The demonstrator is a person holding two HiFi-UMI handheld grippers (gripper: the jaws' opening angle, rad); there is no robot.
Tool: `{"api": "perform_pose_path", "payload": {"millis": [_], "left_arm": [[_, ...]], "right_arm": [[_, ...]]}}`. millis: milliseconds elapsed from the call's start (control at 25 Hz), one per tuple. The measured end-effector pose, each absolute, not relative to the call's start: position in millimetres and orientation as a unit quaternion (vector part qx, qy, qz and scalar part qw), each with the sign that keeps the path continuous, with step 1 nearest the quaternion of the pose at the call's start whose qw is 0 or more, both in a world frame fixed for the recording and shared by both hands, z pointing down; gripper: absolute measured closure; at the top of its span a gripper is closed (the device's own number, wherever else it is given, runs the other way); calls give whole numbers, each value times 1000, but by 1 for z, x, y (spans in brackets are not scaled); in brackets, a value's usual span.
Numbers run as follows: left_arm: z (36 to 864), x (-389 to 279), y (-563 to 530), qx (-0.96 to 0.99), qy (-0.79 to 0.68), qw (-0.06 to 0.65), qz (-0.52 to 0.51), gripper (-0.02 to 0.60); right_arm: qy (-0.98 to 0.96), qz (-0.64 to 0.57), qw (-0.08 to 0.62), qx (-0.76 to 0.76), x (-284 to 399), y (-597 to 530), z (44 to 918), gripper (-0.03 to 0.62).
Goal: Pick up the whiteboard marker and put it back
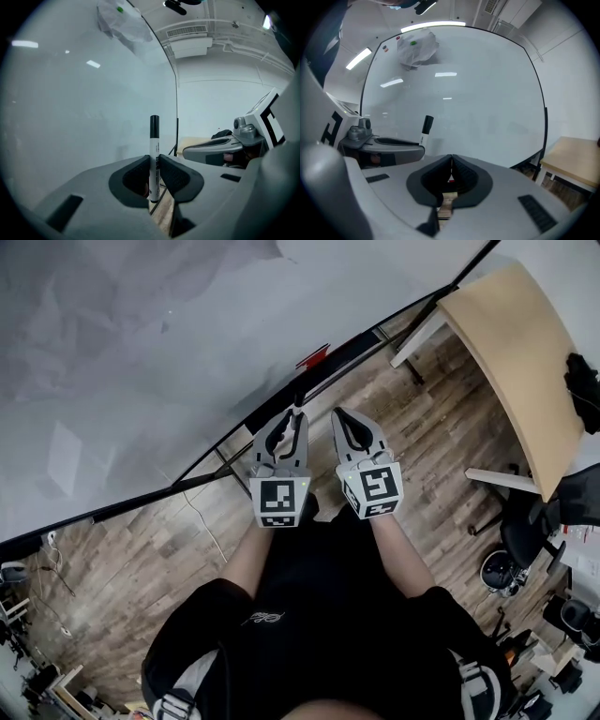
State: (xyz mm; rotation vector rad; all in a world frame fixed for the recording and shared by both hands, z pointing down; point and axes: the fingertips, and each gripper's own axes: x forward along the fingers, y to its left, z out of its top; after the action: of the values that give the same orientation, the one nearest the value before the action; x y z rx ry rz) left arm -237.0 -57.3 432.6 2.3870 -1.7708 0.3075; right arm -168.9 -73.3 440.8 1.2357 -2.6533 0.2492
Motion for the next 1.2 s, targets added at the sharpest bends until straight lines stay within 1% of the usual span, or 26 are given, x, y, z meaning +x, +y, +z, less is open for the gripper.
{"api": "perform_pose_path", "payload": {"millis": [280, 480, 720, 920, 1200], "left_arm": [[432, -174, -55, 761, -637, 68, 106, 514], [436, -113, -35, 721, -679, 74, 118, 514], [428, -59, -20, 681, -720, 91, 98, 514], [424, -31, -9, 677, -720, 86, 123, 514], [425, -29, -19, 685, -709, 83, 146, 514]], "right_arm": [[-920, 64, 98, 375, -102, -78, 434, 592], [-936, 67, 89, 335, -31, -66, 435, 592], [-950, 69, 75, 294, 32, -52, 429, 592], [-954, 68, 58, 287, 54, -50, 419, 592], [-953, 83, 57, 284, 56, -60, 426, 592]]}}
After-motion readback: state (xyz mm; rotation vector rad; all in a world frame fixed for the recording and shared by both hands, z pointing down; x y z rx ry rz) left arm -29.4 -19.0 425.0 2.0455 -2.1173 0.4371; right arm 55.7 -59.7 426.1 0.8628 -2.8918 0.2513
